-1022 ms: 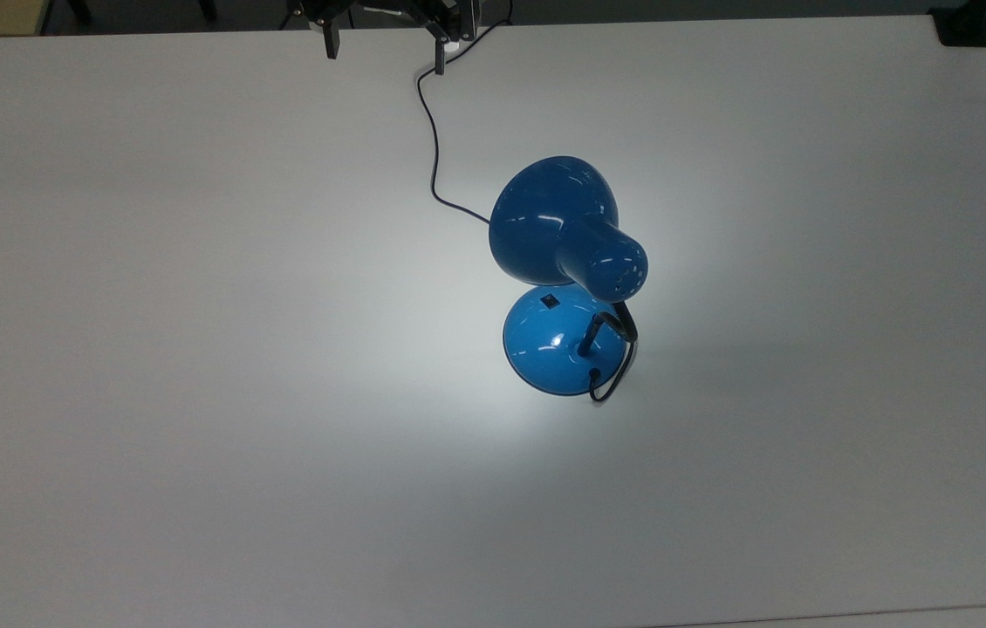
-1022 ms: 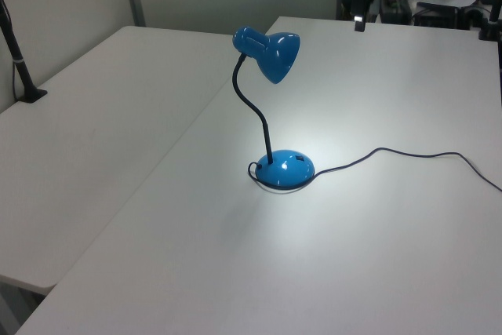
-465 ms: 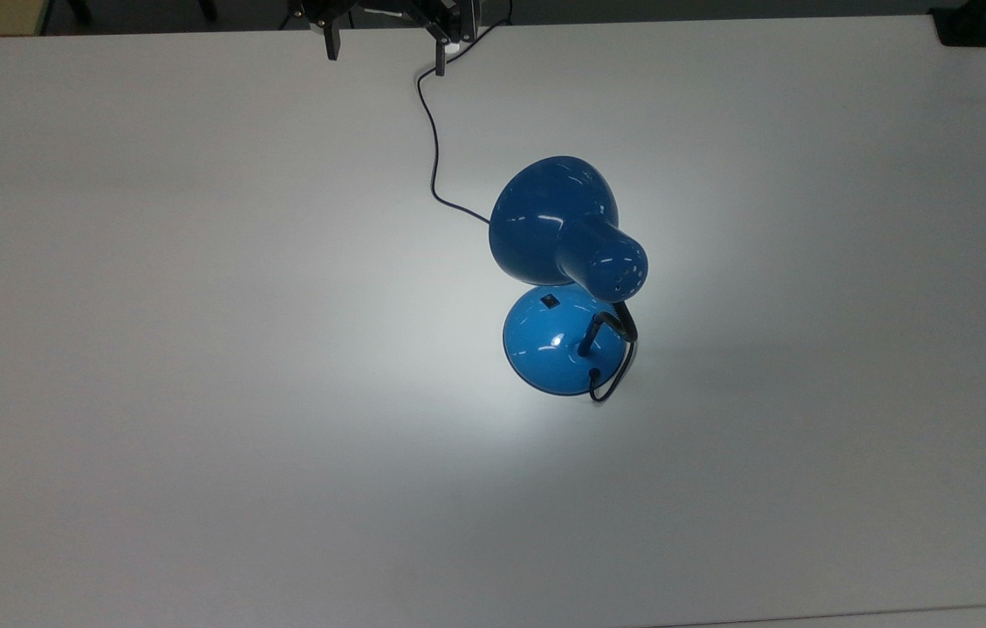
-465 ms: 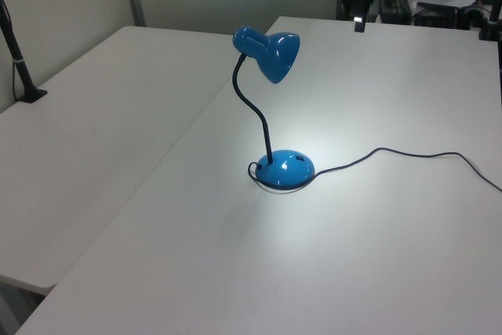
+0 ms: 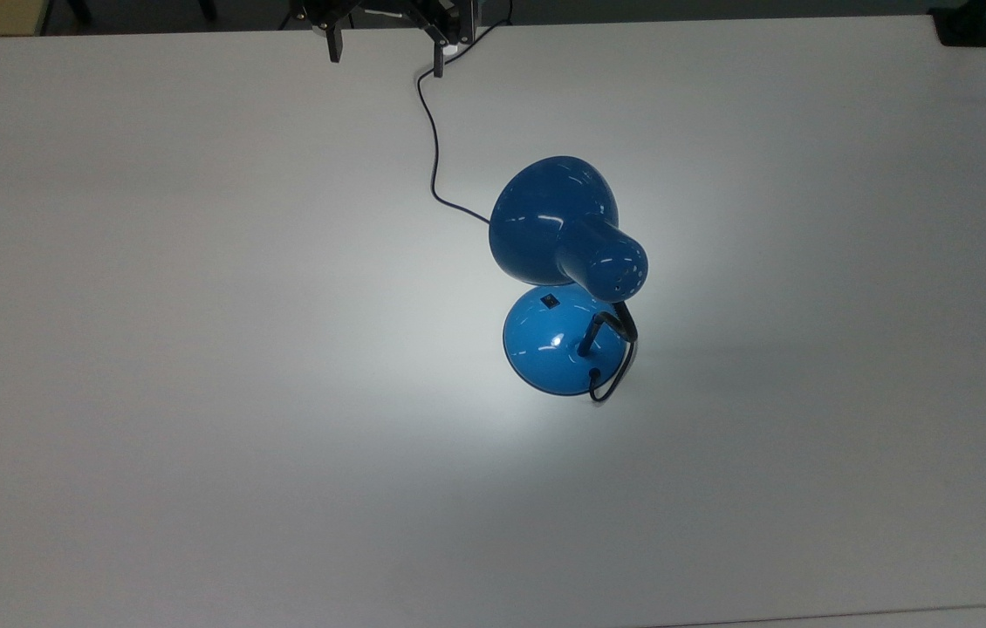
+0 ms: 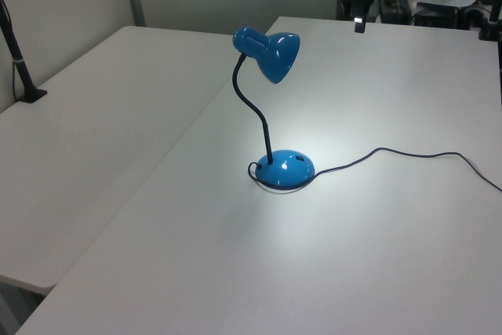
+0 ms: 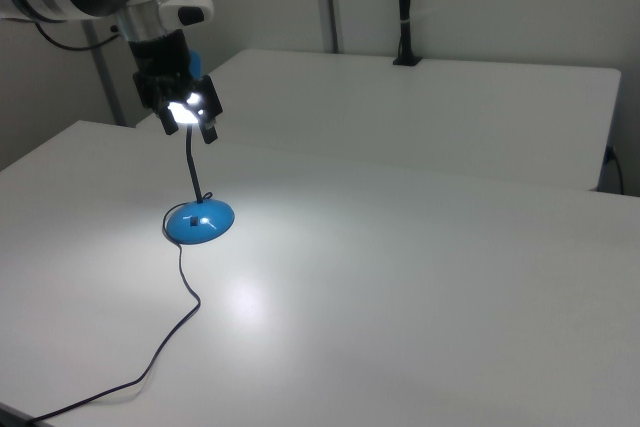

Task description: Turn off the lamp

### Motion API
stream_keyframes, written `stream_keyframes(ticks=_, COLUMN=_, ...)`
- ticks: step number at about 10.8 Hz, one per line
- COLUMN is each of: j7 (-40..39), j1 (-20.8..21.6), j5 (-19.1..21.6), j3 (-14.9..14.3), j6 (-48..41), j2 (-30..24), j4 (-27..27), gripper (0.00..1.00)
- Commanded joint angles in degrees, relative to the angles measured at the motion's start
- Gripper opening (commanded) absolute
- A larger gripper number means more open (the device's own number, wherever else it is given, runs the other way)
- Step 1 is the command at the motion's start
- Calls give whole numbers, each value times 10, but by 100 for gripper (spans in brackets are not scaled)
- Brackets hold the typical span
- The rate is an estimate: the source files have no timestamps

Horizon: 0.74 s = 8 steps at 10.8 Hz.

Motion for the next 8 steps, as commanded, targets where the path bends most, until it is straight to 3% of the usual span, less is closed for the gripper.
stream_keyframes(ticks=1, j7=-16, j1=4, j5=11, j3=-3, j6=-17, j2=-2, j4=0, gripper=27)
stream_keyframes(ticks=2, j7=-16, j1=6, j5=11, j3=-3, j6=-17, j2=-2, j4=-1, gripper=7)
stream_keyframes(ticks=3, j7=-16, j1=6, j5=11, j3=-3, j6=-16, j2=-1, j4=-1, gripper=0)
stream_keyframes(ticks=8, j7=-26, j1=10, j5=12, j3=1, j6=-3, j2=2, j4=-16, gripper=0)
